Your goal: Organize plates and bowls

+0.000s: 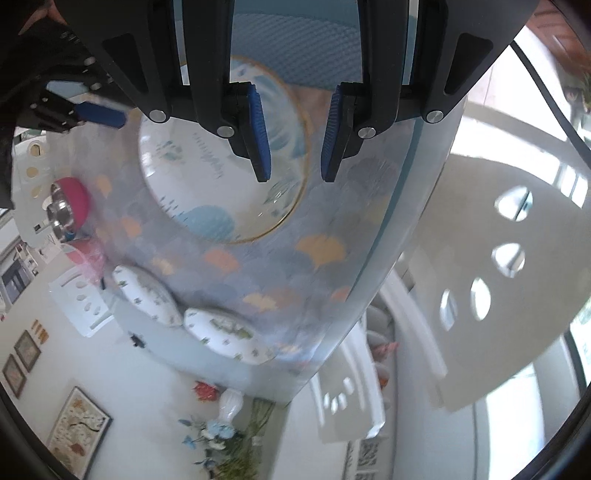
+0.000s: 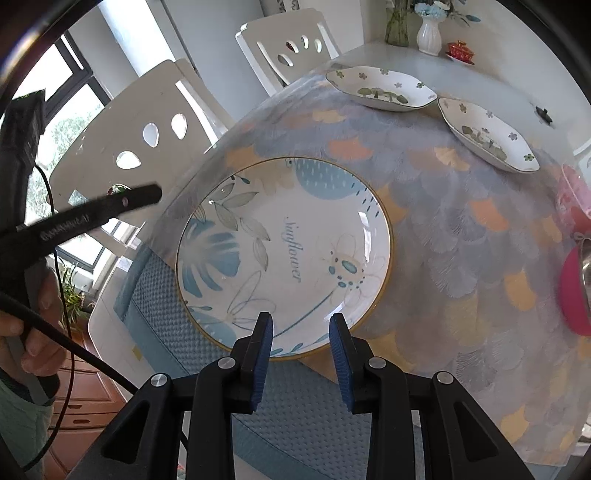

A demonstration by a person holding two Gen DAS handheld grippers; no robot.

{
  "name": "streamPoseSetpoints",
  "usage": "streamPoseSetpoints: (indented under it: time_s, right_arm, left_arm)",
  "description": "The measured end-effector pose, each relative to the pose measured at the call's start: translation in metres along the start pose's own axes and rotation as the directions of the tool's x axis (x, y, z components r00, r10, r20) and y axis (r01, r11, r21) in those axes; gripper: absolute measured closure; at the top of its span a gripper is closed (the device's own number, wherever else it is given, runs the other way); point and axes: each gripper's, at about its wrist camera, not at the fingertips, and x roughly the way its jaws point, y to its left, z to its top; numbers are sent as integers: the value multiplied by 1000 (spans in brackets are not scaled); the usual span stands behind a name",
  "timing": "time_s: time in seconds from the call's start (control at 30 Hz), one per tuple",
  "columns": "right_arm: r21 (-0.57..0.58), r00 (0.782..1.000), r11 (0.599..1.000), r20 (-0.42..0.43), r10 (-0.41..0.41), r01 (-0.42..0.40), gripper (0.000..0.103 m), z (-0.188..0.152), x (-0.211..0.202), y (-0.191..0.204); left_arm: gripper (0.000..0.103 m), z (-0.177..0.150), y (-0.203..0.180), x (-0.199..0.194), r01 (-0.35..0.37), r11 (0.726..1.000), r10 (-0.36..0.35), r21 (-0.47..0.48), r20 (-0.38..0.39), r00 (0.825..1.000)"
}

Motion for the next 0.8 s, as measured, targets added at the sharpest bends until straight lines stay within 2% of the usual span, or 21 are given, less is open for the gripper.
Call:
streamPoseSetpoints:
  time_s: [0.03, 0.07, 0.1, 0.3, 0.43, 0.6, 0.8]
  right_arm:
    - [0, 1000, 1000, 4, 0, 0, 73, 1, -2, 0]
    - [2, 1000, 1000, 10, -1, 1, 72, 3, -4, -1]
    - [6, 1000, 1000, 16, -1, 1, 71, 5, -6, -2]
    - [67, 998, 998, 66, -10, 6, 61, 18, -21, -23]
    - [173, 995, 985, 102, 2, -19, 56, 35, -28, -54]
    - [274, 988, 961, 154, 2, -45, 56, 77, -30, -90]
    - [327, 976, 945, 212, -44, -29, 56, 142, -15, -115]
  left_arm:
    - [76, 4, -4, -2, 7, 1000, -7, 5, 8, 1000]
    - [69, 10, -8, -5, 15, 1000, -15, 8, 15, 1000]
    - [67, 15, -10, -6, 21, 1000, -21, 5, 19, 1000]
    - [63, 44, -23, 0, 66, 998, -66, -6, 12, 998]
    - [62, 64, -37, 13, 27, 999, -27, 43, -12, 1000]
    - [61, 103, -46, 34, 60, 996, -59, 71, -22, 998]
    - [58, 160, -56, 79, 32, 990, -31, 135, -9, 999]
